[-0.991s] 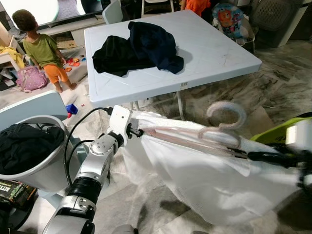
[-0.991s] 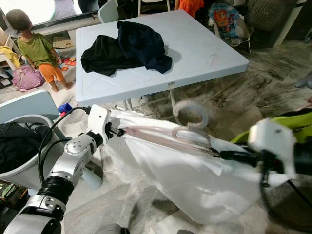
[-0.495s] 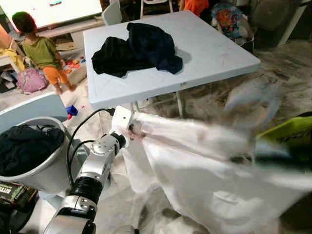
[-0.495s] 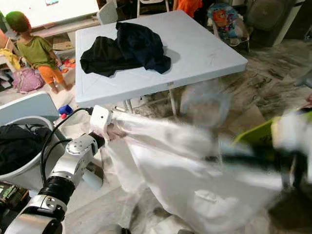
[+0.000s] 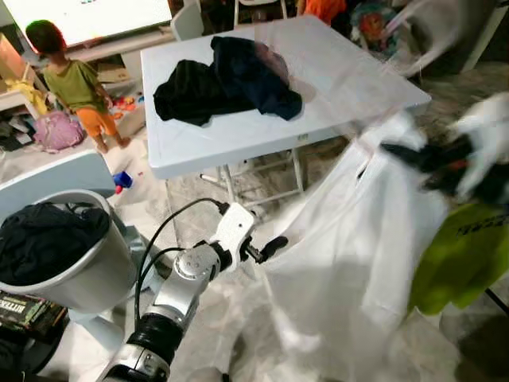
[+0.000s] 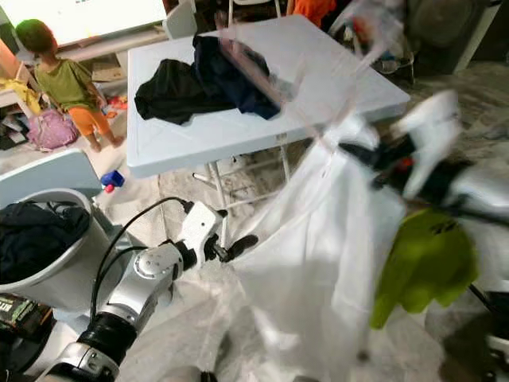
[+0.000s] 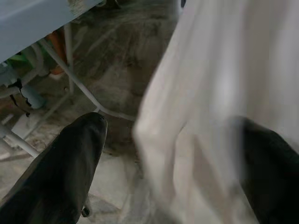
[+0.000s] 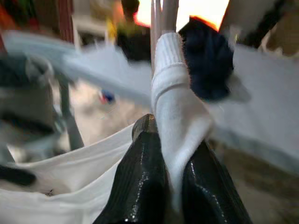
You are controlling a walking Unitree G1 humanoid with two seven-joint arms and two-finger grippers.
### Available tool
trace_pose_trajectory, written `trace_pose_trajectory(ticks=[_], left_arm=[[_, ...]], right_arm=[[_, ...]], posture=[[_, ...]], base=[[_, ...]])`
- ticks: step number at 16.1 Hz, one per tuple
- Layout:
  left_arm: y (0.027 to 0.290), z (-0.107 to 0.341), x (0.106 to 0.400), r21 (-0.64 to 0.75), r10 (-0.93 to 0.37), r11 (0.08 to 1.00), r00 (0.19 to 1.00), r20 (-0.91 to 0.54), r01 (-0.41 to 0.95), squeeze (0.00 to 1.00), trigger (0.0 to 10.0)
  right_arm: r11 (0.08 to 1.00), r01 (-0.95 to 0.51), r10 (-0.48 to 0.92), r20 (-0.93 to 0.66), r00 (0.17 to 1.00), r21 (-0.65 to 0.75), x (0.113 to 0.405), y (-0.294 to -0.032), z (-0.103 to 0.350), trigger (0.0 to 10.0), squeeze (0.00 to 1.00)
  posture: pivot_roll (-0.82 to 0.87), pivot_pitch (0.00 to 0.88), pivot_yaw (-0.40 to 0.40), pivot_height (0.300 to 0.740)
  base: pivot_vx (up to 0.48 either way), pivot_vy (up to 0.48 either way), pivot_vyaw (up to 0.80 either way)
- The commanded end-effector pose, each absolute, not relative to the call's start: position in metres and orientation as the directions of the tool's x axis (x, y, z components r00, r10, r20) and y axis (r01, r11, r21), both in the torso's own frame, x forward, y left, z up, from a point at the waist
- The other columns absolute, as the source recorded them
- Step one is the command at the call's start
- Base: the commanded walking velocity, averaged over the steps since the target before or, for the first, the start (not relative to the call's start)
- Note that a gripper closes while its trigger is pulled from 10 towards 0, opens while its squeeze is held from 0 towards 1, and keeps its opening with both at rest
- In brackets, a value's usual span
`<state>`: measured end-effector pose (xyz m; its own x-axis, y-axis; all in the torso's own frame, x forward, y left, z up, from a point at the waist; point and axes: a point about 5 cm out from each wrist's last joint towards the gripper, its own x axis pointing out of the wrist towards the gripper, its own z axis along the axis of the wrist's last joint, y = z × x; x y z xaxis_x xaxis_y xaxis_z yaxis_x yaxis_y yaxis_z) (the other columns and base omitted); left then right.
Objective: Hang hanger
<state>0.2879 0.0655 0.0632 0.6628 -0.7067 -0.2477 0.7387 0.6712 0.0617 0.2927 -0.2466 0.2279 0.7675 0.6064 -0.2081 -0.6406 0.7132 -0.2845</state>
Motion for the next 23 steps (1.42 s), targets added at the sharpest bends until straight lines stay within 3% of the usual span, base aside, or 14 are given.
trace_pose_trajectory(ticks=[1, 2, 5, 8, 9, 10, 11, 16, 20, 23], left_arm=[[0.066, 0.065, 0.287, 0.098, -0.718, 0.648, 0.648, -0.252, 0.756, 1.0, 10.0], [0.064, 0.065, 0.283, 0.117, -0.745, 0.606, 0.613, -0.264, 0.787, 1.0, 10.0], [0.061, 0.067, 0.263, 0.182, -0.847, 0.408, 0.445, -0.292, 0.895, 1.0, 10.0], [0.069, 0.08, 0.265, 0.323, -0.852, 0.37, 0.457, -0.255, 0.871, 1.0, 10.0], [0.074, 0.088, 0.266, 0.376, -0.854, 0.349, 0.456, -0.249, 0.859, 0.69, 10.0], [0.075, 0.095, 0.266, 0.401, -0.86, 0.338, 0.453, -0.237, 0.852, 0.11, 10.0], [0.074, 0.105, 0.267, 0.436, -0.87, 0.33, 0.449, -0.204, 0.837, 0.0, 10.0], [0.086, 0.11, 0.265, 0.412, -0.889, 0.295, 0.406, -0.214, 0.862, 0.0, 10.0], [0.109, 0.093, 0.265, 0.372, -0.861, 0.288, 0.409, -0.302, 0.882, 0.0, 10.0], [0.105, 0.09, 0.262, 0.324, -0.881, 0.239, 0.344, -0.324, 0.916, 0.0, 10.0]], right_arm=[[0.681, -0.617, 0.601, -0.179, 0.779, -0.394, 0.298, -0.242, 0.241, 10.0, 0.0], [0.63, -0.622, 0.595, -0.226, 0.771, -0.465, 0.306, -0.238, 0.232, 10.0, 0.0], [0.556, -0.676, 0.639, -0.271, 0.72, -0.483, 0.31, -0.224, 0.208, 10.0, 0.0], [0.505, -0.703, 0.639, -0.331, 0.694, -0.5, 0.309, -0.215, 0.173, 10.0, 0.0], [0.497, -0.747, 0.655, -0.374, 0.657, -0.441, 0.304, -0.212, 0.155, 10.0, 0.0], [0.483, -0.77, 0.649, -0.42, 0.634, -0.416, 0.301, -0.213, 0.142, 10.0, 0.0], [0.46, -0.768, 0.62, -0.458, 0.637, -0.445, 0.297, -0.216, 0.126, 10.0, 0.0], [0.329, -0.824, 0.623, -0.549, 0.557, -0.462, 0.282, -0.211, 0.101, 10.0, 0.0], [0.187, -0.907, 0.749, -0.543, 0.381, -0.378, 0.257, -0.212, 0.124, 10.0, 0.0], [0.121, -0.908, 0.755, -0.556, 0.347, -0.402, 0.257, -0.221, 0.146, 10.0, 0.0]], posture=[[-0.15, 0.0, 0.101, 0.74], [-0.15, 0.0, 0.107, 0.74], [-0.15, 0.0, 0.107, 0.74], [-0.12, 0.0, 0.097, 0.74], [-0.11, 0.0, 0.093, 0.74], [-0.11, 0.0, 0.088, 0.74], [-0.1, 0.0, 0.082, 0.74], [-0.09, 0.0, 0.083, 0.74], [-0.09, 0.0, 0.081, 0.74], [-0.11, 0.0, 0.082, 0.74]], base=[[0.0, 0.0, 0.0], [0.0, 0.0, 0.0], [0.0, 0.0, 0.0], [0.0, 0.0, 0.0], [0.0, 0.0, 0.0], [0.0, 0.0, 0.0], [0.0, 0.0, 0.0], [0.0, 0.0, 0.0], [0.0, 0.0, 0.0], [0.0, 0.0, 0.0]])
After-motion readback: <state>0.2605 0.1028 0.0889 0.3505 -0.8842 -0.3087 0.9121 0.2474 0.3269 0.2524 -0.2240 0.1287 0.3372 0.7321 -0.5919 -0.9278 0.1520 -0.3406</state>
